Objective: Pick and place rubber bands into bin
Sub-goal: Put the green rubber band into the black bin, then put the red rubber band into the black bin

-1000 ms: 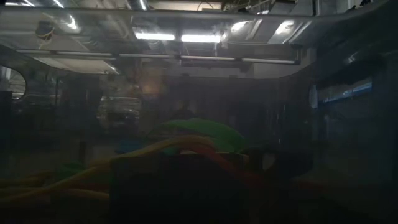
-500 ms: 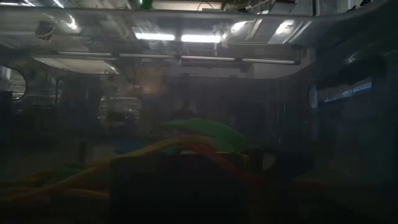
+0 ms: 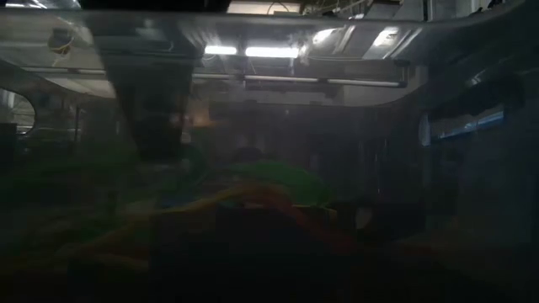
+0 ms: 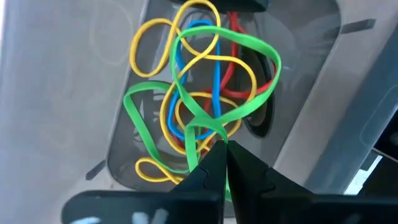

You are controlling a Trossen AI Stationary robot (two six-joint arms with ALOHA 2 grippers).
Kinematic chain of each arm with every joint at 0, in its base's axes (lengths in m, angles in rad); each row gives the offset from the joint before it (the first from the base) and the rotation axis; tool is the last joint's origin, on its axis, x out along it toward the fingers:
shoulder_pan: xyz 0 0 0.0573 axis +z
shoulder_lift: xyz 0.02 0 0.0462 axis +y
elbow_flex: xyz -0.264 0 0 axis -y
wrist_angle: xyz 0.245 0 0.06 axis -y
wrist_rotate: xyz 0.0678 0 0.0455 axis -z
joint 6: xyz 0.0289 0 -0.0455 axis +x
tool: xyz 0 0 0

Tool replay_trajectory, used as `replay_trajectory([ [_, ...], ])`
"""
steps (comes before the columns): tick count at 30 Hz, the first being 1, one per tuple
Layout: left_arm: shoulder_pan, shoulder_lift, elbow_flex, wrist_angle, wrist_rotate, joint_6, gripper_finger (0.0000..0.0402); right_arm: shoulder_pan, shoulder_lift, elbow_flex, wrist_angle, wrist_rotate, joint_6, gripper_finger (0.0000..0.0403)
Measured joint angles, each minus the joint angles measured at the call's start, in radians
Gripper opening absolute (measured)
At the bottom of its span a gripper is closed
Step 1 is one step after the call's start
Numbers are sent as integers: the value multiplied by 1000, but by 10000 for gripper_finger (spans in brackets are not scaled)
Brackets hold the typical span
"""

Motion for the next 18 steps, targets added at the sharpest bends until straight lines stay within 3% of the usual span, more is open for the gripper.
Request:
replay_trajectory([
  [18, 0, 2, 0, 7, 14, -28, 85, 0, 0, 0, 0, -1, 0, 19],
])
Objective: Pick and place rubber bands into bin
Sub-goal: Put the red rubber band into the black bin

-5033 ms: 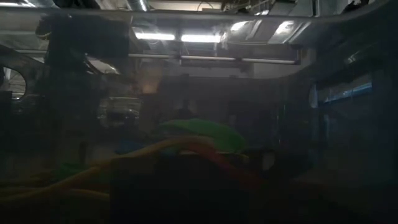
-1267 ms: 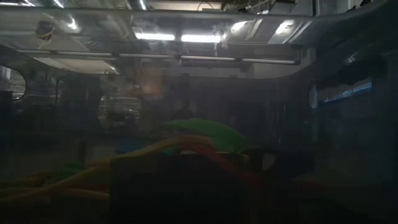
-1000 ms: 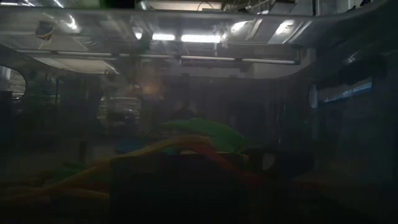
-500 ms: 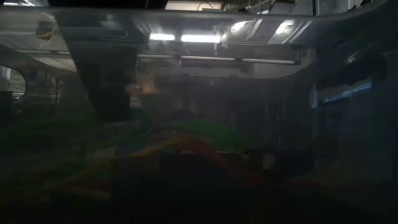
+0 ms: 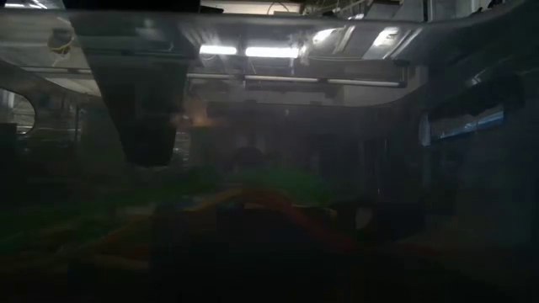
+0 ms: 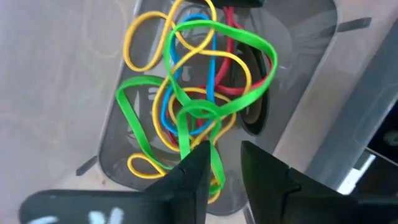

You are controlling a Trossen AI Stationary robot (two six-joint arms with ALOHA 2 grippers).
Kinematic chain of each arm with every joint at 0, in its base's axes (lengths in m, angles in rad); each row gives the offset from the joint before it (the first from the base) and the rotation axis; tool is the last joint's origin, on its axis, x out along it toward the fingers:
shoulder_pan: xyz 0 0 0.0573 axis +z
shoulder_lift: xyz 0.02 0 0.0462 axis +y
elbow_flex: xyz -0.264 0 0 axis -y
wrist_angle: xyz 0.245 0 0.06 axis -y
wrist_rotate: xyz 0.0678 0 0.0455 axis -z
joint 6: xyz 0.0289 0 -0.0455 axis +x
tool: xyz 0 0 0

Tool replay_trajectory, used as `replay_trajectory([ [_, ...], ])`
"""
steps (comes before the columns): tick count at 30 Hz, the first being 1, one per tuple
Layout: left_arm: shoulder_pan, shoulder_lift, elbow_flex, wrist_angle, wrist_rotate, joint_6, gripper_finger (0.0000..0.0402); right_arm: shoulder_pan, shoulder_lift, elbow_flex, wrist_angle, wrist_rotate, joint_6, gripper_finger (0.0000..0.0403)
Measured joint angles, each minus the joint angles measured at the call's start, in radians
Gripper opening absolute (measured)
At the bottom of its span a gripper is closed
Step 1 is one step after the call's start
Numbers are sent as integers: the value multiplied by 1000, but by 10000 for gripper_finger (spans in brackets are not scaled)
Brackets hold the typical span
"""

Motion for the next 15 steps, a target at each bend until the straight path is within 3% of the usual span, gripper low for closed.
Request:
replay_trajectory([
  [6, 11, -50, -1, -5, 32, 3, 91, 0, 0, 0, 0, 0, 0, 19],
  [15, 56, -142, -1, -50, 11, 34, 65, 0, 0, 0, 0, 0, 0, 19],
])
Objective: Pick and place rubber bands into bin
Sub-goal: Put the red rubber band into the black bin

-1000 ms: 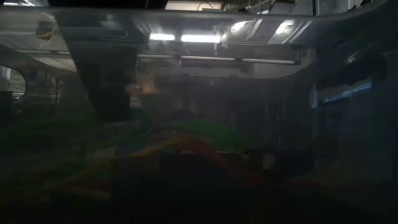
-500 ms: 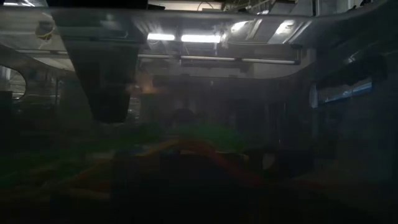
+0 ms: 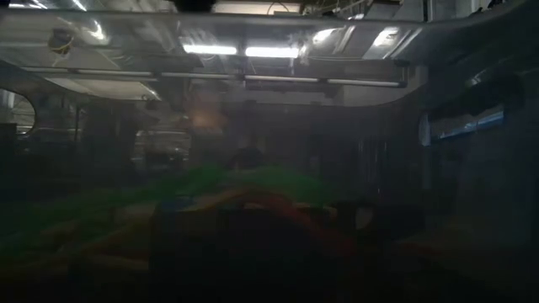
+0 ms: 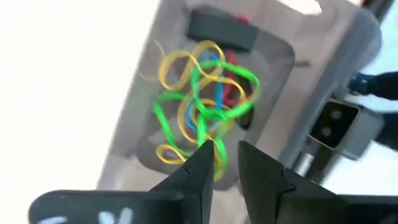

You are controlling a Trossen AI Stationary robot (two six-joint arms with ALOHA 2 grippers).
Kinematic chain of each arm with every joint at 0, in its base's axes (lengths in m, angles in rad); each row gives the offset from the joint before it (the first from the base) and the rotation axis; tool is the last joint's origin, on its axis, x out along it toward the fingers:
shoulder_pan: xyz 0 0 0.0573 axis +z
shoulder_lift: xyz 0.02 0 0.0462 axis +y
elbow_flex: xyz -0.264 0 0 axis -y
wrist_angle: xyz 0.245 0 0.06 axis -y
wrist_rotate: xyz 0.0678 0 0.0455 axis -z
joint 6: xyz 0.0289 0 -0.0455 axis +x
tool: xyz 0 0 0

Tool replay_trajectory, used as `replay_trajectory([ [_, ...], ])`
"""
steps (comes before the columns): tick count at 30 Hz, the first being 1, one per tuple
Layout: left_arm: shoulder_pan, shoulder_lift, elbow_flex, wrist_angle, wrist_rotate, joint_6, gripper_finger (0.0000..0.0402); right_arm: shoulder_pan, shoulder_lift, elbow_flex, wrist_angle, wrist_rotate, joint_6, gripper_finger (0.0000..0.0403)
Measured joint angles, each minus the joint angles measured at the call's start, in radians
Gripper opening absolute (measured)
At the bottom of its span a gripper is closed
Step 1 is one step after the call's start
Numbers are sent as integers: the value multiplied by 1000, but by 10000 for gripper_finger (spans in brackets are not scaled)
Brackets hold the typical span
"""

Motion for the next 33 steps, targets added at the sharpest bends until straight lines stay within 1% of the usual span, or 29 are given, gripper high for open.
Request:
replay_trajectory([
  [4, 40, -22, 0, -11, -51, 99, 44, 0, 0, 0, 3, 0, 0, 19],
  [8, 98, -31, 0, -11, -57, 221, 8, 0, 0, 0, 6, 0, 2, 19],
  [10, 127, -39, 0, -12, -56, 276, 4, 0, 0, 0, 7, 0, 3, 19],
  [14, 181, -68, 0, -38, -69, 462, 4, 0, 0, 0, 57, 1, 25, 19],
  [17, 209, -100, 0, -97, -154, 602, 2, -1, 0, 0, 130, 10, 50, 19],
  [20, 228, -149, -27, -127, -248, 752, 1, -1, 0, 0, 210, 11, -8, 19],
  [22, 245, -203, -88, -124, -268, 820, 2, -1, 5, 0, 264, 12, -53, 19],
  [24, 268, -275, -183, -88, -265, 857, 2, -1, 19, 0, 322, 40, -77, 19],
  [26, 299, -366, -312, -33, -266, 885, 1, -1, 40, 0, 376, 92, -81, 17],
  [28, 332, -468, -461, 56, -256, 902, 1, -1, 68, 0, 425, 137, -81, 11],
  [30, 362, -575, -614, 153, -227, 904, 2, -1, 102, 0, 459, 162, -81, 5],
  [33, 409, -731, -823, 278, -187, 911, 1, -1, 157, 0, 503, 169, -59, 5],
])
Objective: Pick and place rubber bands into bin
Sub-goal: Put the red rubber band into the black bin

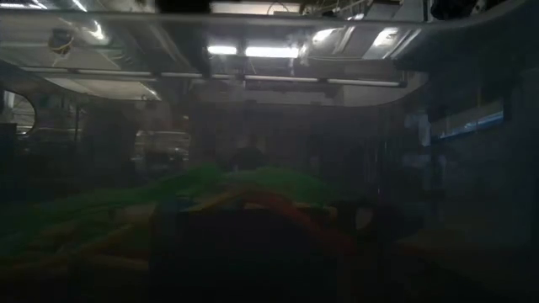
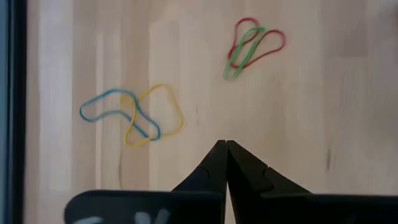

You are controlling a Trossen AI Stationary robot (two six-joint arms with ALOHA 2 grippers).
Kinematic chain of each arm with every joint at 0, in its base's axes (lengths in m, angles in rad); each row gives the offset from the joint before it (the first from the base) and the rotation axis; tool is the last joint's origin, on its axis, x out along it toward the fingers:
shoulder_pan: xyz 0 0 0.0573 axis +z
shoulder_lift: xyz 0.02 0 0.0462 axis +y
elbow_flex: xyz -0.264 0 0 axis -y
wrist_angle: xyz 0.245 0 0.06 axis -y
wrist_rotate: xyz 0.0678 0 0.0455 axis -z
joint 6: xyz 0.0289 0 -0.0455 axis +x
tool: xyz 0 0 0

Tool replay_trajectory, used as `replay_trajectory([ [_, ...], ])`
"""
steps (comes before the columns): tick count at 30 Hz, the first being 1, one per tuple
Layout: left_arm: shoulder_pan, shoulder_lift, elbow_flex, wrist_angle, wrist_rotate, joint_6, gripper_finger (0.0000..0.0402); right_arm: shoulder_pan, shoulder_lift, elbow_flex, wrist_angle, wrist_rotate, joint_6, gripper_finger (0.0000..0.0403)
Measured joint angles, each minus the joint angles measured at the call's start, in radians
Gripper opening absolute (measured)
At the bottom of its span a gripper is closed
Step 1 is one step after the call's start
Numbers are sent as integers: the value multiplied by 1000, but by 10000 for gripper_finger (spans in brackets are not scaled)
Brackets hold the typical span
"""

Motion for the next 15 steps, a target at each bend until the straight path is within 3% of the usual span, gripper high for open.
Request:
replay_trajectory([
  [5, 72, -225, -259, 151, 46, 1, 2, -7, 106, 0, 60, 1, 107, 3],
  [10, 128, -397, -428, 251, 65, 1, 3, -27, 224, 78, 20, 2, 194, 3],
  [15, 181, -516, -539, 289, 83, 1, 3, -55, 336, 268, -297, -1, 321, 2],
])
